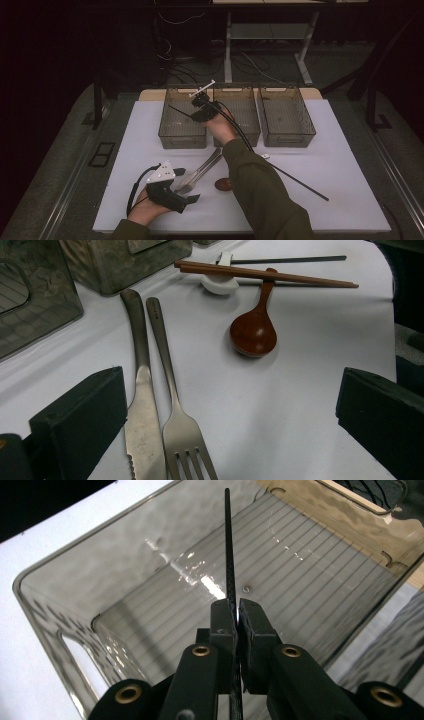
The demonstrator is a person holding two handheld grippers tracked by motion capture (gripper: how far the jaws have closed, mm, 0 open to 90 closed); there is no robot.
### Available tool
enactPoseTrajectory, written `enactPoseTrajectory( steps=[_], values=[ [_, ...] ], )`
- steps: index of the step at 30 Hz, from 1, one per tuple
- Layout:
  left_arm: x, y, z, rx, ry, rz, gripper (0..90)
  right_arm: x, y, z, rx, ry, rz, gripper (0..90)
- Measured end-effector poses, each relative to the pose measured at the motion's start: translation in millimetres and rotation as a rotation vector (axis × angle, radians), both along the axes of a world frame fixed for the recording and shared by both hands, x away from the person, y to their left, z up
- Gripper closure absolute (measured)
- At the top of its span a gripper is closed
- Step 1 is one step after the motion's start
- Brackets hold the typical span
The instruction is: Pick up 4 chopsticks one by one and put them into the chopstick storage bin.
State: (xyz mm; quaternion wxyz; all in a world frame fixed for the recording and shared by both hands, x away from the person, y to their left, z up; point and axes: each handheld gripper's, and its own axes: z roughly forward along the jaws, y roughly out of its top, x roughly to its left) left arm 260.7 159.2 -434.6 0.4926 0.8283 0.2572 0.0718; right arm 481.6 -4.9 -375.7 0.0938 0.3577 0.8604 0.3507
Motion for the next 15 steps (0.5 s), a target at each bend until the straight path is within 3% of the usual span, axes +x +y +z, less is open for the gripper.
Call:
enactPoseTrajectory(
  steps=[5,8,15],
  values=[
    [0.1,0.1,-0.1,-0.002,0.001,-0.001,0.0,3.6,6.3,-0.2,-0.011,-0.007,-0.007,84.3],
    [0.0,0.5,0.3,-0.001,0.001,-0.002,0.0,5.1,6.0,0.2,-0.001,-0.017,-0.006,74.8],
    [0.0,-0.5,-0.3,-0.003,0.003,-0.004,0.0,6.1,-0.9,3.5,0.034,0.006,0.004,63.4]
  ],
)
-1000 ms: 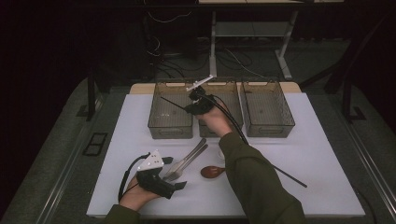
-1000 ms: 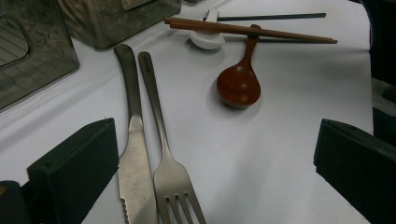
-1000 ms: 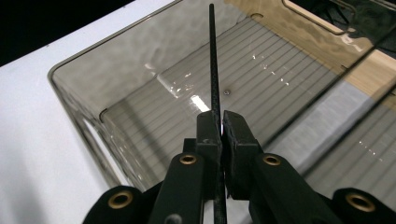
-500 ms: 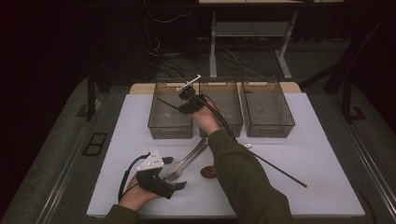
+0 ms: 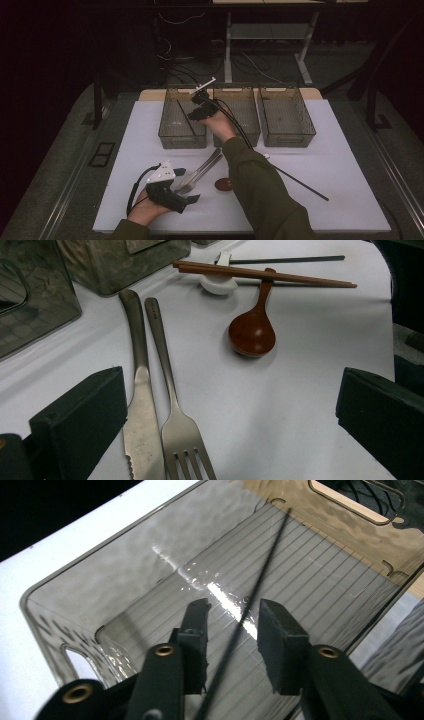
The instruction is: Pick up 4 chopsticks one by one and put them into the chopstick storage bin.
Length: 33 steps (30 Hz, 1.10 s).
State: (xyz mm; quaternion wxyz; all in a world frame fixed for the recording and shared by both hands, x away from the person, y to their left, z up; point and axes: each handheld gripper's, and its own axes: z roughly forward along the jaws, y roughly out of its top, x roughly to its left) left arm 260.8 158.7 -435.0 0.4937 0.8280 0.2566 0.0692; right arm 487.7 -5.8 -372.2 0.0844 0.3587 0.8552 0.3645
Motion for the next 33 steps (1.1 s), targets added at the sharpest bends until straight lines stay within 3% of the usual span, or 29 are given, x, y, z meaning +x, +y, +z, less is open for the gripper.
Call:
enactPoseTrajectory(
  steps=[4,10,20,33],
  values=[
    [0.2,0.4,-0.2,0.002,-0.002,-0.001,0.0,-2.4,-5.3,5.4,0.046,0.007,0.014,57.5],
    [1.0,1.3,-0.7,0.01,-0.002,-0.001,0.0,-12.2,-18.3,12.9,0.079,-0.034,0.047,51.0],
    [1.0,0.1,-1.5,0.016,0.0,0.0,0.0,-36.0,-52.5,22.4,0.115,-0.061,0.116,48.4],
    [1.0,-0.1,-2.0,0.018,0.006,0.007,0.0,-68.1,-98.7,29.4,0.148,-0.114,0.153,44.9]
  ],
)
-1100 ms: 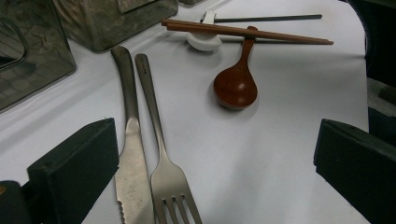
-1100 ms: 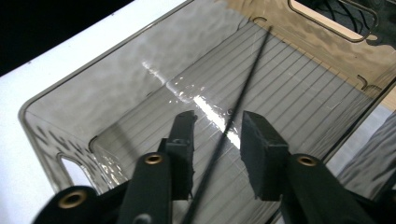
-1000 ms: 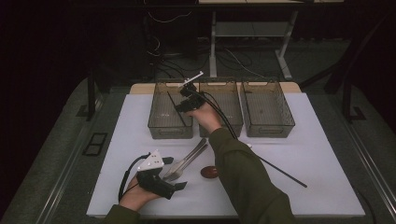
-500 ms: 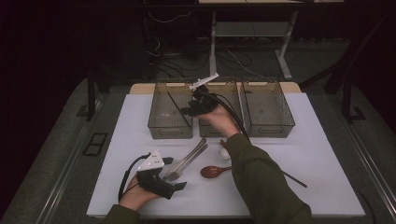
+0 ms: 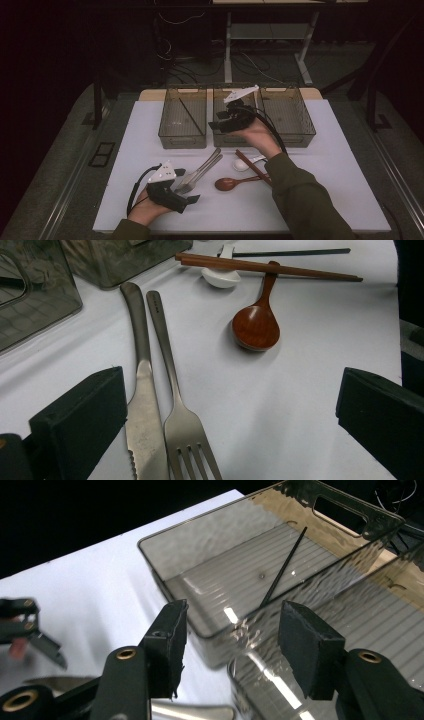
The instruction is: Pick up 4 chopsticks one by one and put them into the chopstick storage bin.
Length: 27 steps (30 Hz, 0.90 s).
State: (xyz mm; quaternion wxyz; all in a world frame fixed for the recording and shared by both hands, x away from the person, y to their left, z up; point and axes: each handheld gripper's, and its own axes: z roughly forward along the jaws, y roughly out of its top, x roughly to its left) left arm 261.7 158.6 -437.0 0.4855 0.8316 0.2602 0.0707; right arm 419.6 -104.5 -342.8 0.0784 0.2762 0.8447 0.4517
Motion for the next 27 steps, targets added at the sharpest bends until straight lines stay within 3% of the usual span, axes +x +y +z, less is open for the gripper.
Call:
enactPoseTrajectory(
  steps=[14,27],
  values=[
    [1.4,1.3,-0.9,0.001,0.011,0.011,0.0,-37.5,-55.9,-6.5,0.031,-0.013,0.019,43.2],
    [2.6,1.7,-2.4,0.0,0.018,0.02,0.0,-70.2,-114.5,-27.8,0.027,0.002,0.009,41.4]
  ],
)
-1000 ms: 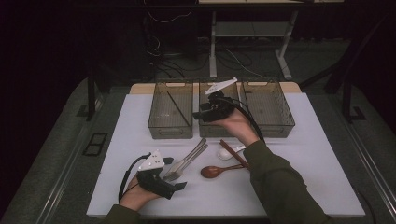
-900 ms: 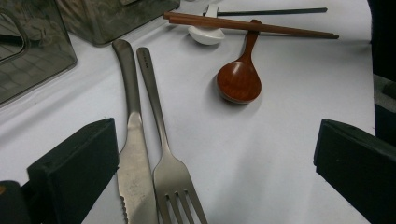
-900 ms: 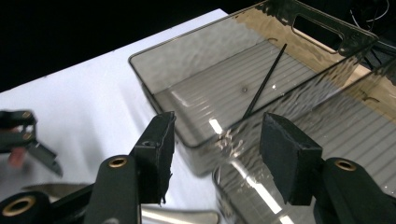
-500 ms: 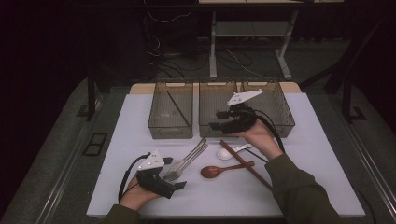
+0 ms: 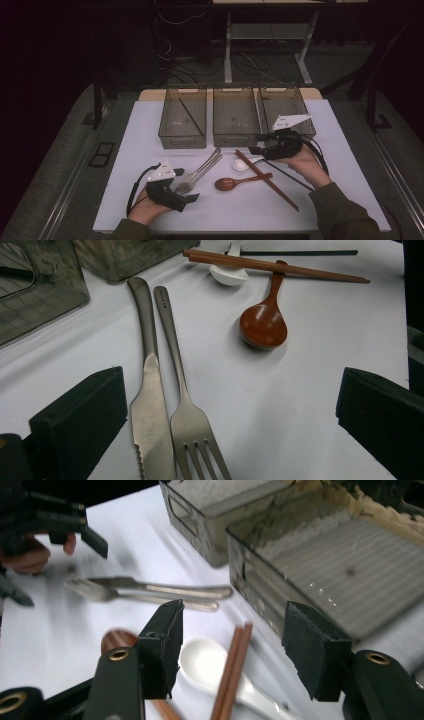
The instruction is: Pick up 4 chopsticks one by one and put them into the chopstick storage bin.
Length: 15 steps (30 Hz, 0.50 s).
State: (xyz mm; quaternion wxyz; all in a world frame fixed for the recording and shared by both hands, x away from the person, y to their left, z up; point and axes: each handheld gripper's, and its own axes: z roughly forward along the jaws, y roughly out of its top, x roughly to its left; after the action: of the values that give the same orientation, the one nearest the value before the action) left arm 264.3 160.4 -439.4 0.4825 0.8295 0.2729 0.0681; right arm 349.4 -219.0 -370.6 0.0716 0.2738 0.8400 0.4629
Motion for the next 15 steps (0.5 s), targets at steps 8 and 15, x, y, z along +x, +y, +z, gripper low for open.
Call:
enactPoseTrajectory(
  steps=[8,15],
  values=[
    [0.2,0.0,-0.3,0.001,0.002,0.002,0.0,-21.3,-36.3,-13.3,0.0,0.02,-0.027,41.5],
    [-0.3,0.4,0.1,-0.004,0.003,0.0,0.0,-36.9,-61.0,-20.9,-0.011,0.039,-0.058,41.6]
  ],
)
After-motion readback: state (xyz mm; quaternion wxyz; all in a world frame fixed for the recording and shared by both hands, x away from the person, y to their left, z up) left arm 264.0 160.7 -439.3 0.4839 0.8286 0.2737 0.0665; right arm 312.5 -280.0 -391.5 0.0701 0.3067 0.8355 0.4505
